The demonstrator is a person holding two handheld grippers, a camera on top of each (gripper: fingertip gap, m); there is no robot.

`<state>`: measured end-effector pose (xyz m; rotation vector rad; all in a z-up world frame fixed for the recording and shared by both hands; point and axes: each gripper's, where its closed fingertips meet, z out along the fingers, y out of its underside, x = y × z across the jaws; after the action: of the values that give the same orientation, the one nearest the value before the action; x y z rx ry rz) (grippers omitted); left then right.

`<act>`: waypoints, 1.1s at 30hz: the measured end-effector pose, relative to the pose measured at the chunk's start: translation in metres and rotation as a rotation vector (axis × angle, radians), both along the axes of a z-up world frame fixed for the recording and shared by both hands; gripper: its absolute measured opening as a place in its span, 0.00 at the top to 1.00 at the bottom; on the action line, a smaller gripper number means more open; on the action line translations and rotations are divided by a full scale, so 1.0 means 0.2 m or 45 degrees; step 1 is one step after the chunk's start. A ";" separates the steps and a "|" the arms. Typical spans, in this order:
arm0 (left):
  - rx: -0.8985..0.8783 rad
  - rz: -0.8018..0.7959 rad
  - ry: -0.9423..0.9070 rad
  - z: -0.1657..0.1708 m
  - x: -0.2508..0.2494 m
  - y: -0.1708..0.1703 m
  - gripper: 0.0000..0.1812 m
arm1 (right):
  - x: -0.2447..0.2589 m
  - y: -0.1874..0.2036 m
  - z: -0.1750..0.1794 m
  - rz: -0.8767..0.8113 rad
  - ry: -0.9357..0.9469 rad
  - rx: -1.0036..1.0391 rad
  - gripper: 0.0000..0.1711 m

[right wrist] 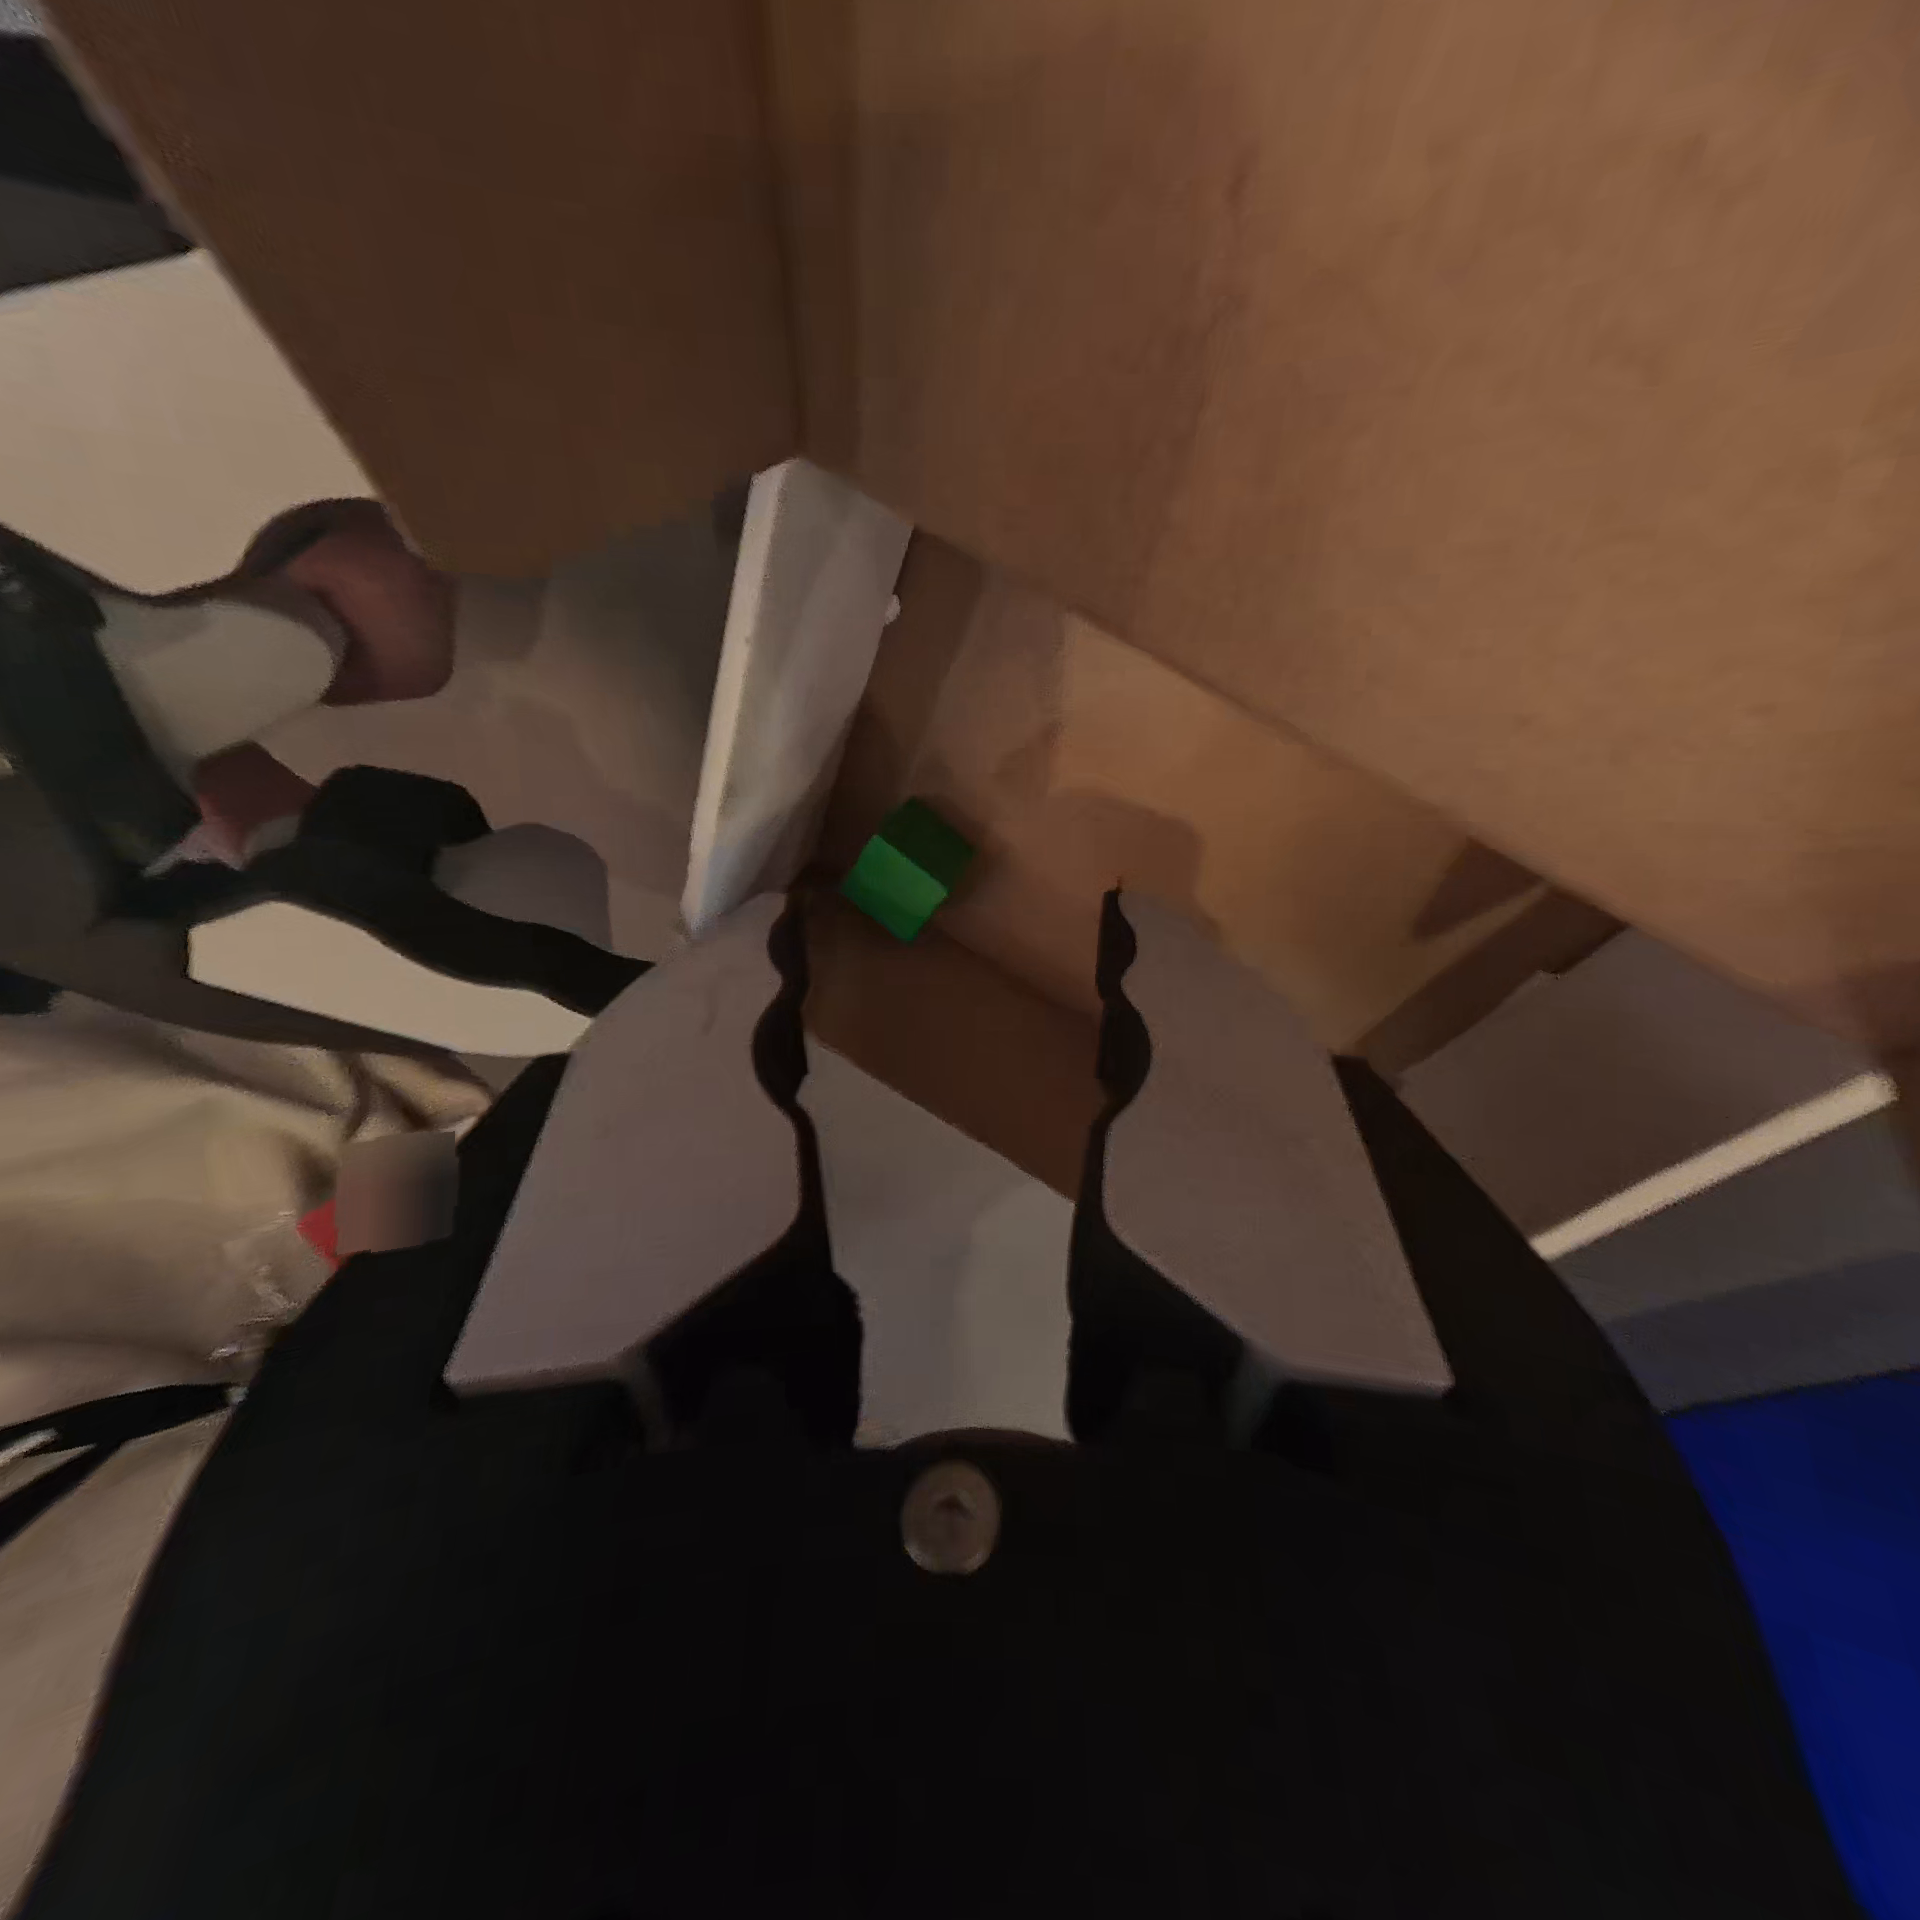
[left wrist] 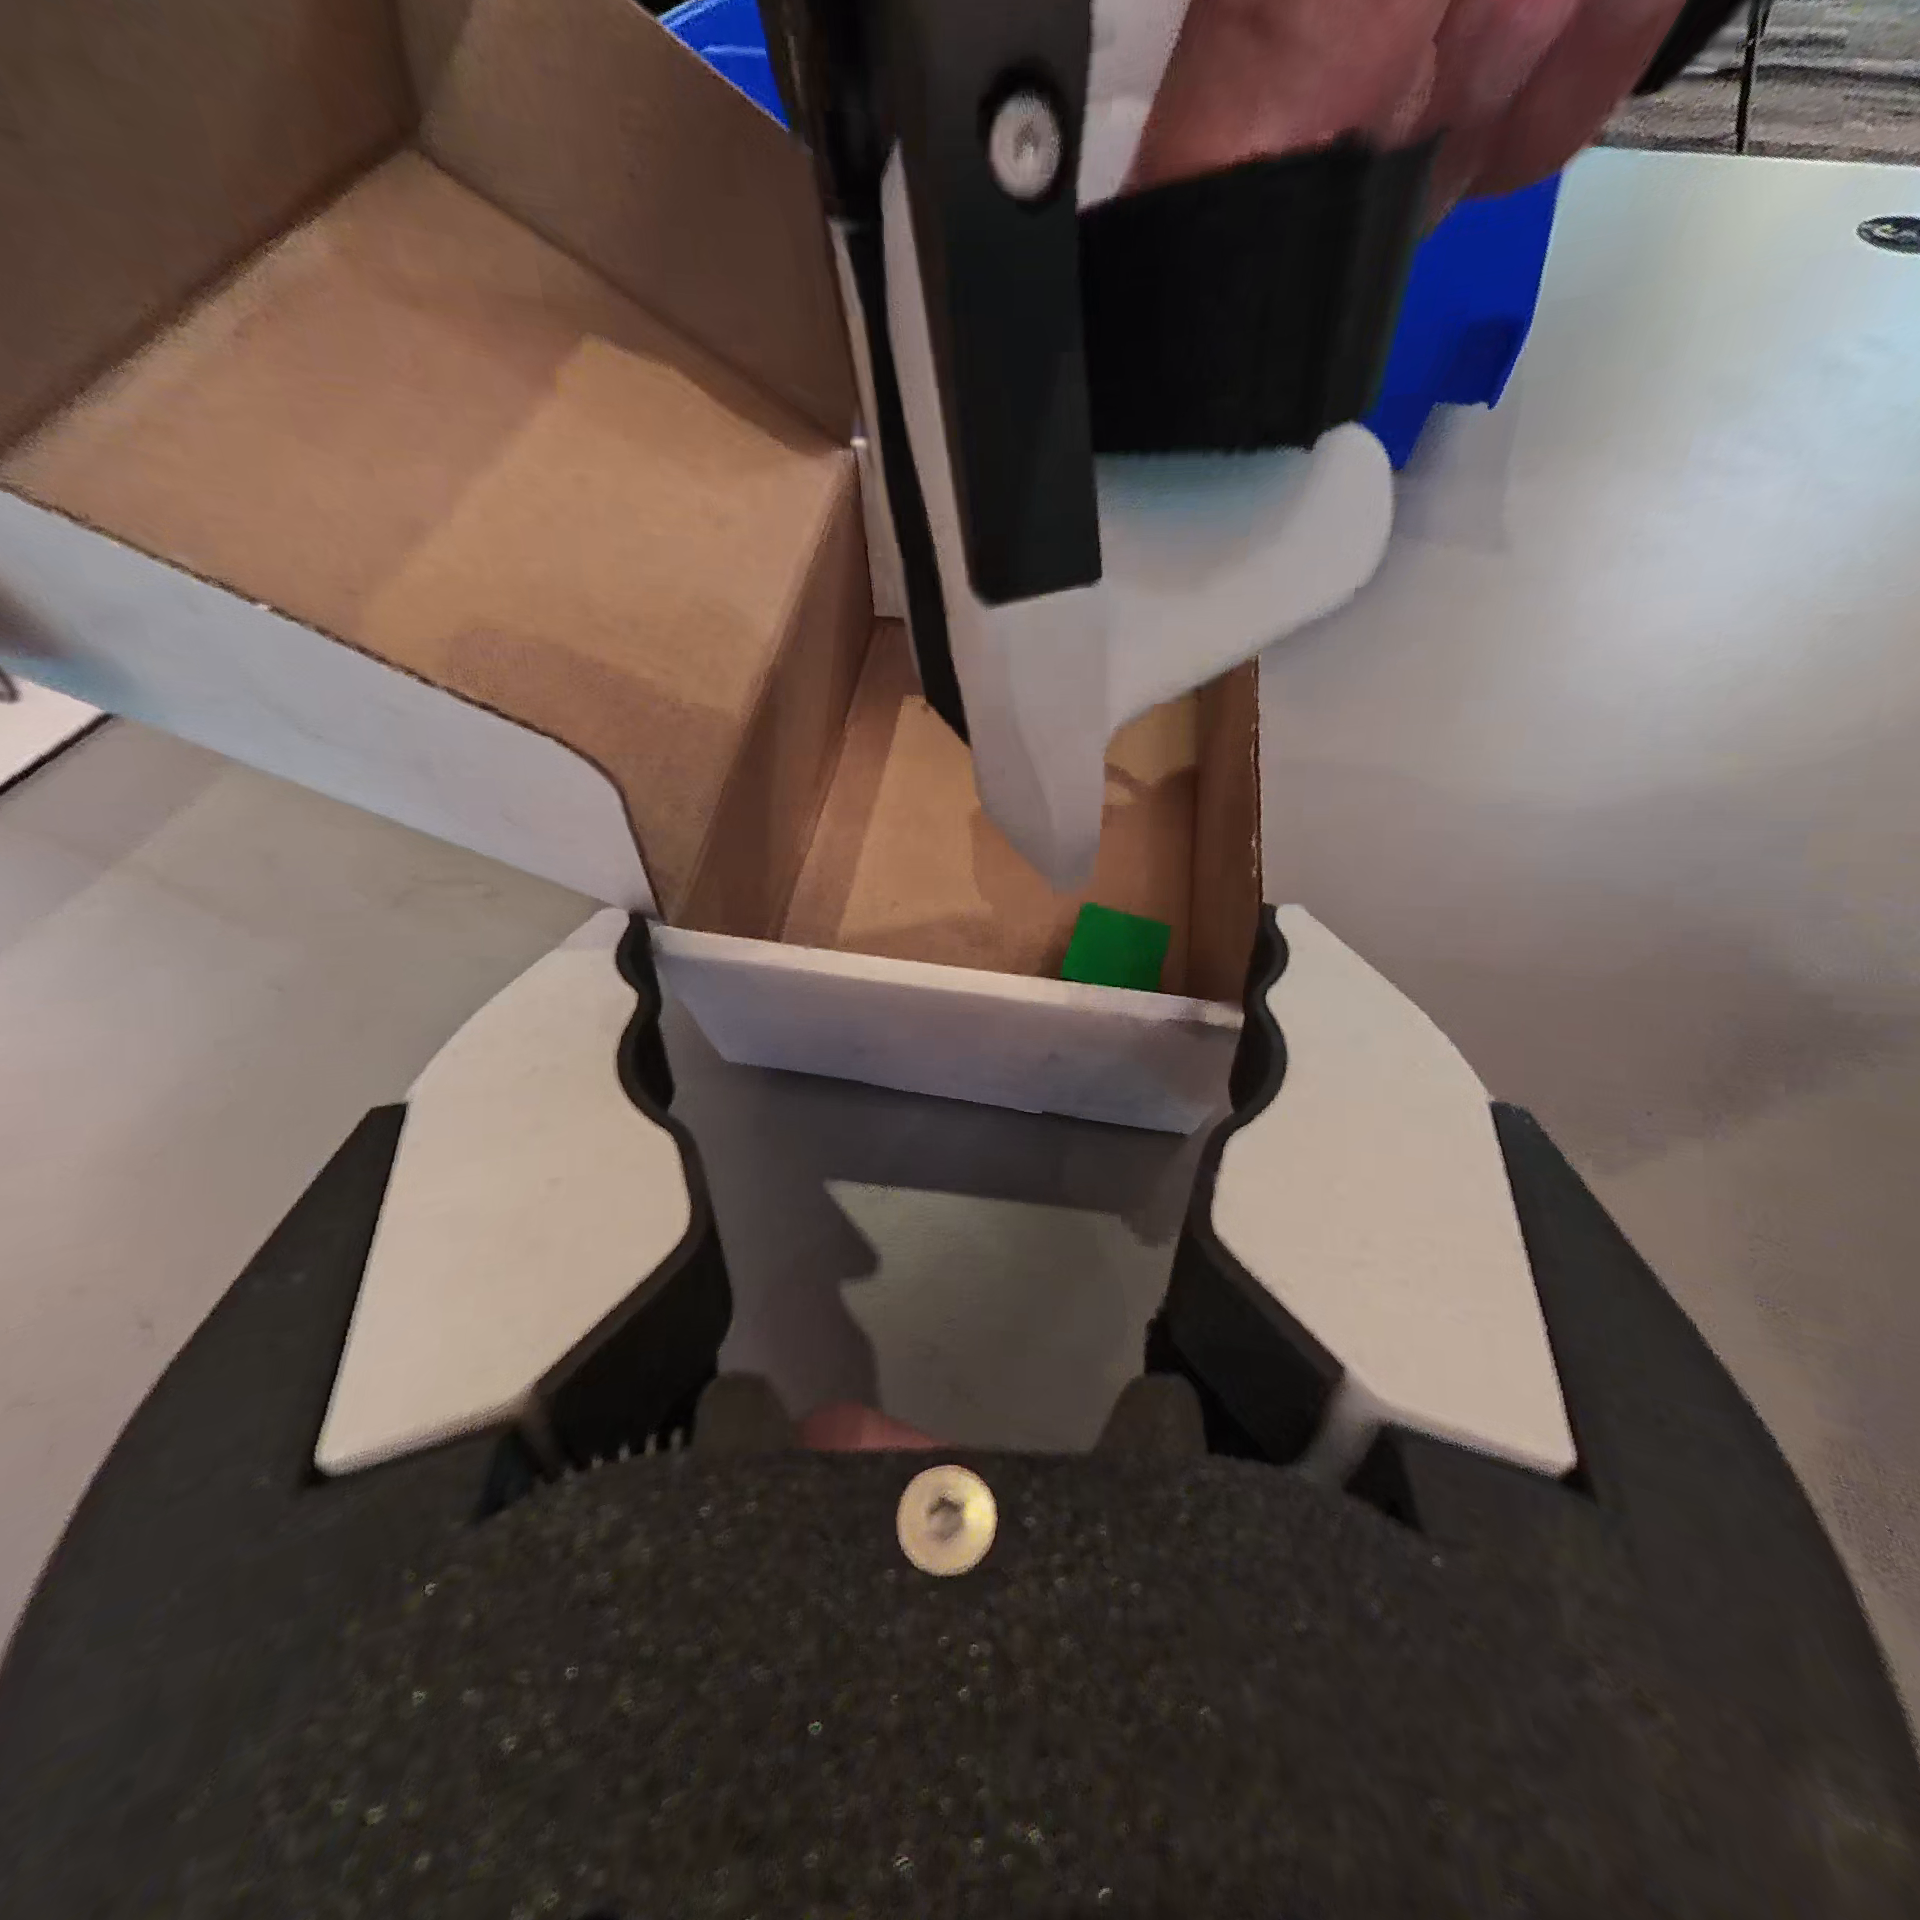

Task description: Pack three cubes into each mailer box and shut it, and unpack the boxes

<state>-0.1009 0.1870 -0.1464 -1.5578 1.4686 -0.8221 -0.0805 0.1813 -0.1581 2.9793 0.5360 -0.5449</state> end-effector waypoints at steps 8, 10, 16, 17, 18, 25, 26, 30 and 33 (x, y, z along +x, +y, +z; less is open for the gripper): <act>0.031 0.026 0.003 0.01 0.00 0.00 0.42 | -0.05 -0.09 -0.10 -0.277 -0.144 -0.218 0.73; 0.036 0.029 0.001 0.01 0.00 0.00 0.42 | -0.06 -0.11 -0.14 -0.338 -0.178 -0.276 0.75; 0.021 0.028 0.003 0.00 0.00 0.00 0.42 | -0.06 -0.10 -0.15 -0.369 -0.214 -0.252 0.87; 0.019 0.029 0.003 0.00 0.00 0.00 0.42 | -0.05 -0.11 -0.15 -0.356 -0.226 -0.245 0.87; 0.013 0.031 0.005 0.00 0.00 0.00 0.42 | -0.04 -0.12 -0.13 -0.344 -0.231 -0.231 0.87; 0.045 0.027 0.002 0.01 -0.02 0.01 0.52 | 0.22 0.02 0.35 -0.247 -0.206 0.307 0.87; 0.072 0.025 -0.005 0.01 -0.03 0.02 0.57 | 0.34 0.05 0.46 -0.271 -0.243 0.441 0.87; 0.120 0.068 -0.012 0.02 -0.03 0.05 0.56 | 1.03 0.00 0.72 -0.561 -0.425 0.708 0.87; 0.102 0.073 -0.003 0.02 -0.04 0.06 0.57 | 1.53 -0.34 0.46 -0.745 -0.592 0.375 0.87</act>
<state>-0.1086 0.1981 -0.1420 -1.5315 1.4313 -0.7230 0.2248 0.1140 -0.0668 3.3560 -0.3314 0.2441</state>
